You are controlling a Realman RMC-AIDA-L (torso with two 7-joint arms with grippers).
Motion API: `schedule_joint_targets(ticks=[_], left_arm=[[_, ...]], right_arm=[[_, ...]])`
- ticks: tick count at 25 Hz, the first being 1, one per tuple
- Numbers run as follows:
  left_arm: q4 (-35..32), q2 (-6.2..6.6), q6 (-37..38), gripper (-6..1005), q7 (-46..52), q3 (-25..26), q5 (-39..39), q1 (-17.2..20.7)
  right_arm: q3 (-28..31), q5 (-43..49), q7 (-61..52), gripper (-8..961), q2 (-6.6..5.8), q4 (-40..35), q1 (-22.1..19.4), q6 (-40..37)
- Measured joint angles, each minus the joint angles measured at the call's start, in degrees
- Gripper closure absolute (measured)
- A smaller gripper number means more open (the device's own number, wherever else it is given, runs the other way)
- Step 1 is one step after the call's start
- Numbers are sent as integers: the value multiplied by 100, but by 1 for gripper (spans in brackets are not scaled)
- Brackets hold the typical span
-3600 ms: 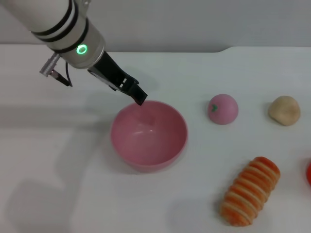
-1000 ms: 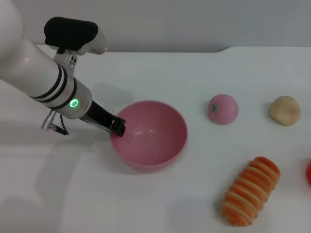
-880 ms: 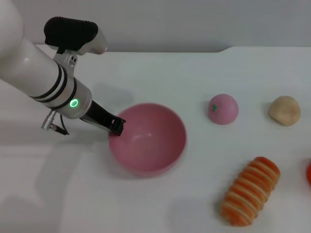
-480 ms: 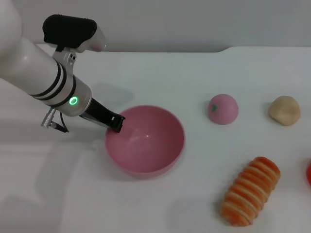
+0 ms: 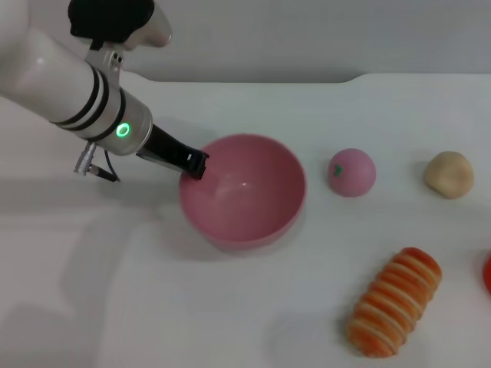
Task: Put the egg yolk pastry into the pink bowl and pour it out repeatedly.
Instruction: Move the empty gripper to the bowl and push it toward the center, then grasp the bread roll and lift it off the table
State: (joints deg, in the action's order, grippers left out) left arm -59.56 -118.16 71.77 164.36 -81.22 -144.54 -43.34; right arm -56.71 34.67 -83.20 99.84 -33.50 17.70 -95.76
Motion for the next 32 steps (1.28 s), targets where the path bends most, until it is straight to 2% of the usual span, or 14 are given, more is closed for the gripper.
schedule_joint_targets(ticks=[3, 6, 8, 11, 13, 16, 17, 20, 22, 24, 29, 32], left_arm=[[-3, 4, -128, 966, -22, 16, 23, -62], [-6, 5, -182, 966, -42, 20, 44, -75], [-11, 5, -258, 965, -78, 42, 79, -89], [-15, 9, -303, 965, -92, 82, 90, -119], [-15, 9, -303, 965, -92, 82, 90, -119], [-19, 19, -296, 965, -126, 195, 94, -209], [-66, 21, -46, 965, -215, 532, 93, -414], [-104, 22, 11, 964, -227, 588, 93, -461], [-227, 29, 81, 964, -228, 649, 93, -538], [-279, 30, 103, 964, -228, 663, 93, -560], [-368, 31, 212, 964, -176, 678, 60, -705], [-381, 31, 243, 963, -170, 686, 57, -775]], right_arm=[[1128, 2264, -943, 294, -222, -1001, 463, -1107], [1774, 4255, -1700, 294, -322, -1848, 1016, -1731], [1915, 5435, -2015, 294, -342, -2277, 1341, -1927], [1826, 7088, -2297, 294, -352, -2693, 1764, -2059], [1668, 7933, -2451, 293, -290, -2935, 1992, -2057], [1367, 9164, -2648, 293, -42, -3383, 2196, -1777], [1306, 9501, -2696, 293, 70, -3551, 2223, -1622], [1193, 10519, -2754, 293, 458, -3992, 2255, -1046], [1163, 11081, -2751, 293, 761, -4148, 2258, -676], [1132, 11450, -2730, 294, 998, -4175, 2251, -355], [812, 12162, -2705, 294, 1504, -4011, 2127, 499], [749, 12579, -2712, 294, 1721, -3827, 2085, 1048]])
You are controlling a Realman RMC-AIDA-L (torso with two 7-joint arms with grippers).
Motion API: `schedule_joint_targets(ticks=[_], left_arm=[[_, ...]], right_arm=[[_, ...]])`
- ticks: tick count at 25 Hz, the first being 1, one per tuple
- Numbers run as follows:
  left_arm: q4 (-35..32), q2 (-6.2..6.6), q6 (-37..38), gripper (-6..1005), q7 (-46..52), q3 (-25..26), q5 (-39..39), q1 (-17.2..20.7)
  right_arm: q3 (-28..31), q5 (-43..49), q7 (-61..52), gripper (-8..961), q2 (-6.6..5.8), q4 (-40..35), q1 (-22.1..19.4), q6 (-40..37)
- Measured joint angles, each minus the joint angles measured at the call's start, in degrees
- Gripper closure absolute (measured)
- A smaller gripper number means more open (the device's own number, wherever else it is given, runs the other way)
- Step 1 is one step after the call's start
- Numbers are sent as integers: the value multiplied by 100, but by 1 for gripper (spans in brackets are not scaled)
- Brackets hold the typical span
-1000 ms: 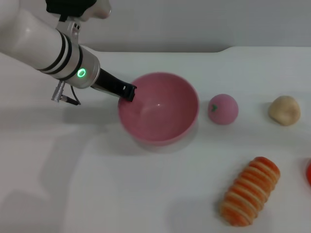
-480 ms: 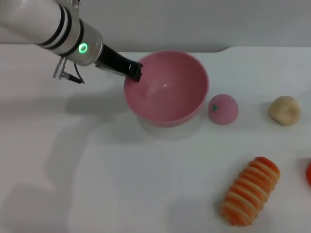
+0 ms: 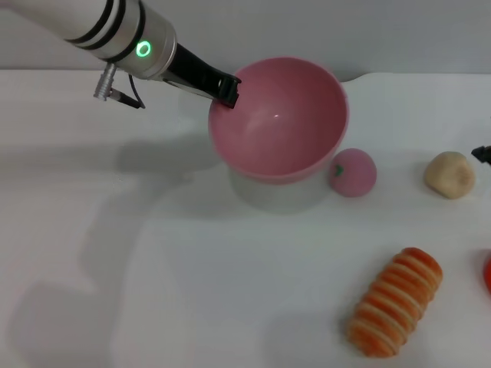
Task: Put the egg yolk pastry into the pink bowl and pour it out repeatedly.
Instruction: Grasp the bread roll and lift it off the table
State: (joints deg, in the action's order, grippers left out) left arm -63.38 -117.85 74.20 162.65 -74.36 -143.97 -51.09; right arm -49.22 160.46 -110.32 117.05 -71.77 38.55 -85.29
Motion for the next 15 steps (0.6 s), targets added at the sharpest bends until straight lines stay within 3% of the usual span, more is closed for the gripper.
schedule_joint_targets(ticks=[3, 6, 15], left_arm=[[0, 0, 10, 963, 0, 1, 3, -28], [0, -2, 14, 963, -3, 0, 14, -30], [-7, -47, 90, 962, 4, -86, 183, -23]], right_arm=[[-4, 252, -72, 294, 73, 429, 40, 464], [-7, 289, -119, 293, 71, 995, 102, 851], [-96, 229, -434, 295, 149, 1753, 156, 1889]])
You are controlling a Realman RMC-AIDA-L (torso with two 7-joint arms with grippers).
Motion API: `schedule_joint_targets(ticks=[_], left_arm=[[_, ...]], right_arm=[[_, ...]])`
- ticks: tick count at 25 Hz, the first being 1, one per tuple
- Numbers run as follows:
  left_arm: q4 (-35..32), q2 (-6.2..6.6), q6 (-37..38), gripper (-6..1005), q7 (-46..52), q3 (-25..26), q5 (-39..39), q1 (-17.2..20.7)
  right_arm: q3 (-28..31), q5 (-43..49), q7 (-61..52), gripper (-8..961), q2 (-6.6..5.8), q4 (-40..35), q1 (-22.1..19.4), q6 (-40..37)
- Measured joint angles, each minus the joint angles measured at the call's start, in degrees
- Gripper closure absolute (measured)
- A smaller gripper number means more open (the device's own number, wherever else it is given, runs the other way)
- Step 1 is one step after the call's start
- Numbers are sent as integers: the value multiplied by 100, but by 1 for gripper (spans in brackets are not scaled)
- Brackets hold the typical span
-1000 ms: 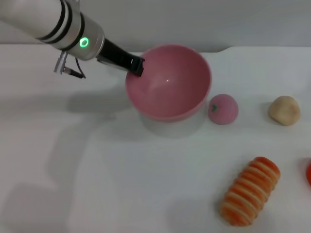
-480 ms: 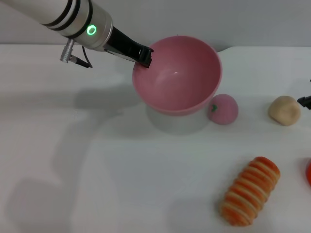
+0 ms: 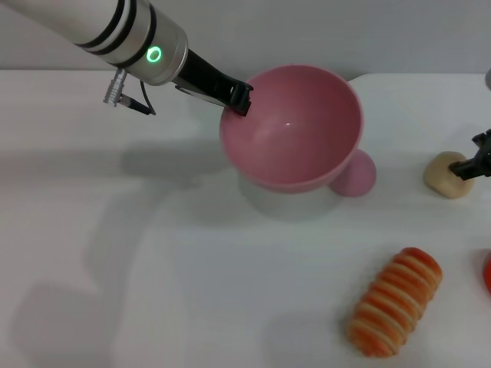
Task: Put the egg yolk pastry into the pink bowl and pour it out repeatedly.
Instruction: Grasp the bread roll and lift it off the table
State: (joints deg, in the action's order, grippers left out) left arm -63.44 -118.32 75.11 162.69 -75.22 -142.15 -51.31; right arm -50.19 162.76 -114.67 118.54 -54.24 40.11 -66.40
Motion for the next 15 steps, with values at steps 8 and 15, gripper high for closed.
schedule_joint_targets(ticks=[8, 15], left_arm=[[-11, 2, -31, 961, 0, -11, 122, 25], [4, 11, -47, 961, -26, -2, 127, 53]], right_arm=[[-99, -120, 2, 299, -14, 693, 214, 299], [-490, -127, 4, 398, 4, 722, 174, 501]])
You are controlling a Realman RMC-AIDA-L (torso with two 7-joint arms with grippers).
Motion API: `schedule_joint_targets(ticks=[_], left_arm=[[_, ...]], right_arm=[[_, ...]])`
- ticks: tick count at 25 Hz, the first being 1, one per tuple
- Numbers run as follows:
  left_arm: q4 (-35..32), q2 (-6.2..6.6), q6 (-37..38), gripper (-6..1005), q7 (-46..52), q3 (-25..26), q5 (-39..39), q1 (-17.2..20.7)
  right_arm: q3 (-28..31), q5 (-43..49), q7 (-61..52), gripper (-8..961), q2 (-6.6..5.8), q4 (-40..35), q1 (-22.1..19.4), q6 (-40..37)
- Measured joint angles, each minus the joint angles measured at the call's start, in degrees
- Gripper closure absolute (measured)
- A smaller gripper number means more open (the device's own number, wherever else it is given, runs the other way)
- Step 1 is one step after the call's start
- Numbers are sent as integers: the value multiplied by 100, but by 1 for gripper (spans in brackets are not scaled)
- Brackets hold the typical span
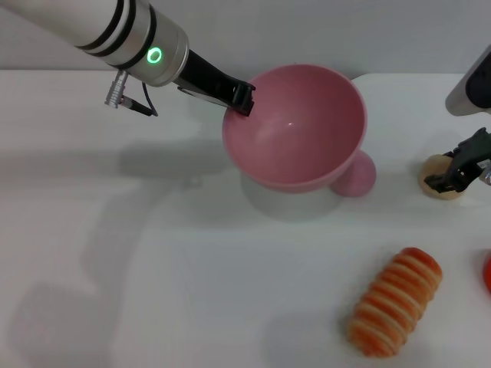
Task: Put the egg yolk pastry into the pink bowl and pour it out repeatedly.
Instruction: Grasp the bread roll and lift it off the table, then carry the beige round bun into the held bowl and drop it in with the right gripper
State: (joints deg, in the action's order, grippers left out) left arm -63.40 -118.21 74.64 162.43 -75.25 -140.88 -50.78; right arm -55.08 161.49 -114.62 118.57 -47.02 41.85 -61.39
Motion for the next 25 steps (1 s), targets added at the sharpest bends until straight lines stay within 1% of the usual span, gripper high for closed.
schedule_joint_targets(ticks=[1, 7, 11, 12, 13, 16, 18, 22, 24, 25], left_arm=[[-1, 0, -2, 961, -7, 5, 0, 8], [-2, 0, -11, 960, -17, -8, 0, 29], [-8, 1, -11, 960, -14, 4, -1, 34], [-8, 0, -11, 960, -14, 4, -1, 34], [-11, 1, -11, 960, -13, 1, -2, 34], [-12, 0, -11, 960, -15, -6, -1, 24], [-11, 0, -11, 959, -20, -8, -1, 11], [5, 0, -14, 959, -21, -5, -1, 0], [26, -3, -38, 959, -22, -9, -1, -6], [26, -3, -38, 959, -22, -9, -1, -6]], right_arm=[[-2, 0, -1, 447, -2, -11, 4, -15], [48, 1, -38, 518, 1, -307, -30, -197], [234, -247, -127, 554, -1, -1011, -160, -833], [278, -424, -167, 563, -4, -1409, -250, -1096], [298, -543, -198, 572, -10, -1653, -312, -1256], [304, -929, -338, 599, -13, -2824, -582, -1828], [321, -1267, -430, 617, -7, -3755, -750, -2202], [529, -2673, -530, 650, -22, -5388, -1089, -2783], [749, -3458, -536, 668, -23, -6010, -1126, -2955], [749, -3458, -536, 677, -23, -6010, -1126, -2955]])
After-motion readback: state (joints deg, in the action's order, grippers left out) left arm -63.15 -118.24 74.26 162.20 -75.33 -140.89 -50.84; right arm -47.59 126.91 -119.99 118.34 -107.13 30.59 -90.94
